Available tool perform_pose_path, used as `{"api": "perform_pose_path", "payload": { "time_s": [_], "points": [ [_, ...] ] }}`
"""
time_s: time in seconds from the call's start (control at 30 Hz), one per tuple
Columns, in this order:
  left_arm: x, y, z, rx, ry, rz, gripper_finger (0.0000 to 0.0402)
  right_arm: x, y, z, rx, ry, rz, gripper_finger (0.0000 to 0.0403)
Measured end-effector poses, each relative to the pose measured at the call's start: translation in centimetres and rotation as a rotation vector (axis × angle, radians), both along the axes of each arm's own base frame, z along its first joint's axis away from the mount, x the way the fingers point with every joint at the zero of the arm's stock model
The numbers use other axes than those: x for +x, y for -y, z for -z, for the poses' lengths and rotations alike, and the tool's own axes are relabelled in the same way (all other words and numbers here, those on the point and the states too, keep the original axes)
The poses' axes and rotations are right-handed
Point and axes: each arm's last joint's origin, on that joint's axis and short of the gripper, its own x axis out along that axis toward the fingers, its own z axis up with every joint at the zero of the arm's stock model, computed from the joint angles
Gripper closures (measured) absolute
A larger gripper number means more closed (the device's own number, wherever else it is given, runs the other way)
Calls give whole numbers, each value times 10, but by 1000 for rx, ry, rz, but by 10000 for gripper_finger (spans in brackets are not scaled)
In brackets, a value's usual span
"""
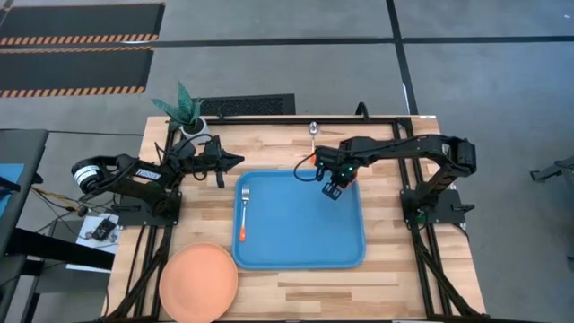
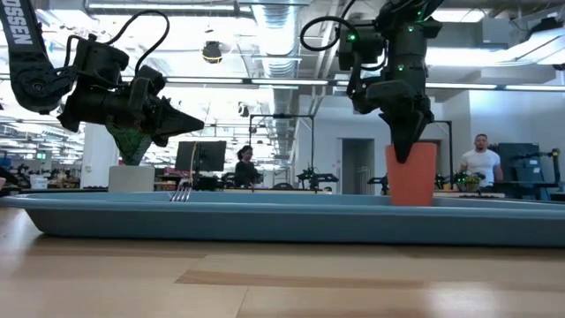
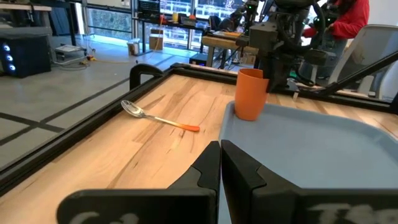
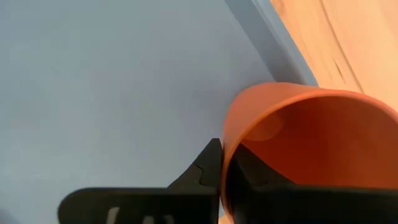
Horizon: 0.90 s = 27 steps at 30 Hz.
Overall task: Pick and place plate/cup/fork/spoon on tray
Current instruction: Put the orange cup on the top right of the blue serving tray
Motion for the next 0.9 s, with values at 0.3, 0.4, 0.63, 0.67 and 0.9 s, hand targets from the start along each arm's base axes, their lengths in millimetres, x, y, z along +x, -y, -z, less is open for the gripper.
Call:
{"api": "perform_pose_path", "payload": {
  "time_s": [0.3, 0.4, 0.63, 0.67, 0.9],
  "points": [
    [0, 0, 0, 0, 0, 0, 401, -1, -4, 0, 5, -14, 7, 380],
    [0, 0, 0, 0, 0, 0, 401, -2, -4, 0, 12, -22, 12, 373],
    [0, 0, 0, 0, 0, 0, 401, -1, -4, 0, 23, -21, 10, 372],
    [0, 0, 0, 0, 0, 0, 401, -1, -5, 0, 24, -20, 10, 371],
    [0, 0, 0, 0, 0, 0, 401, -2, -5, 0, 47, -20, 7, 362]
  ]
}}
